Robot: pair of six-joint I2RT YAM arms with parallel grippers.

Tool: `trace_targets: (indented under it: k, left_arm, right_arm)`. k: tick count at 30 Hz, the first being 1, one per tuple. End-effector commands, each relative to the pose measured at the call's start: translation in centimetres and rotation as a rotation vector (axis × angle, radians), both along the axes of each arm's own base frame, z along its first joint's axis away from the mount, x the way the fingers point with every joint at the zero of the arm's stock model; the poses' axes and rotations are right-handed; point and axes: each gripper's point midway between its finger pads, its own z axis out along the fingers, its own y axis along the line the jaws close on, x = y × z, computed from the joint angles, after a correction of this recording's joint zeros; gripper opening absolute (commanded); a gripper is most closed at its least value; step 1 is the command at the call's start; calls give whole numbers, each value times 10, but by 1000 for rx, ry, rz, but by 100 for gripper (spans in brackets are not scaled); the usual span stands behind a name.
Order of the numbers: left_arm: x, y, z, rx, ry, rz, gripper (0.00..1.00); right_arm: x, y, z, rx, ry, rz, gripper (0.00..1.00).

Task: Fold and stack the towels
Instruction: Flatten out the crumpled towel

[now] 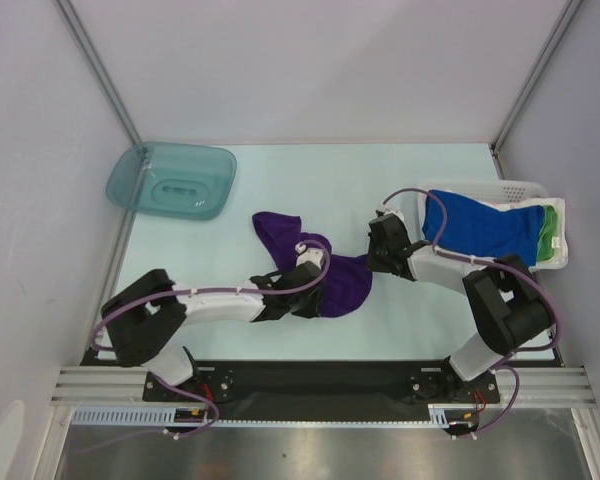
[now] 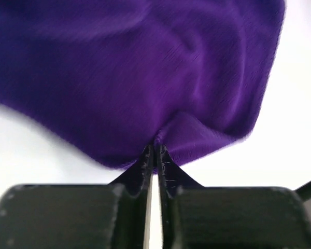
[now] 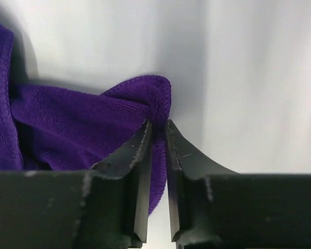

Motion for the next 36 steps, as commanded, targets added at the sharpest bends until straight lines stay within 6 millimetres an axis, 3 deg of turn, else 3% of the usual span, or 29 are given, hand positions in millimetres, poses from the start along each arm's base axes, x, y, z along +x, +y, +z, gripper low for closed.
trace_targets:
  k: [1,2,7,9,10,12,13,16,18,19,21,25,28,36]
  left_arm:
    - [-4,27,24,-17,-58,61,6]
    - [-6,31,25,-20,-60,66,1]
    - [-16,75,17,-3,-33,180,0]
    - [-12,89,27,-43,-56,241,0]
    - [-9,109,20,-26,-42,294,0]
    - [-4,124,31,-70,-64,351,0]
    - [0,143,25,-56,-57,406,0]
    - [9,158,32,-123,-73,448,0]
    - [11,157,35,-136,-65,430,13]
    - [14,154,41,-139,-69,423,16]
    - [14,150,45,-142,-63,408,33]
    - [18,151,64,-140,-92,400,47]
    - [20,151,73,-137,-107,394,48]
    - [38,154,57,4,-86,433,48]
  right_arm:
    - [-2,2,21,33,-54,-15,16]
    - [-7,4,27,40,-65,-7,14]
    - [-37,7,36,43,-75,-5,8]
    - [-56,20,44,76,-87,28,8]
    - [-64,24,45,89,-86,41,8]
    - [-94,40,38,77,-58,115,8]
    - [-102,43,40,78,-66,105,9]
    - [-127,51,32,68,-44,135,19]
    - [-134,46,23,59,-19,130,30]
    - [-133,44,22,52,-25,119,39]
    - [-132,39,27,38,-36,110,48]
    - [-125,28,37,17,-81,84,56]
    - [-121,27,37,16,-77,82,55]
    - [-104,35,27,7,-69,91,51]
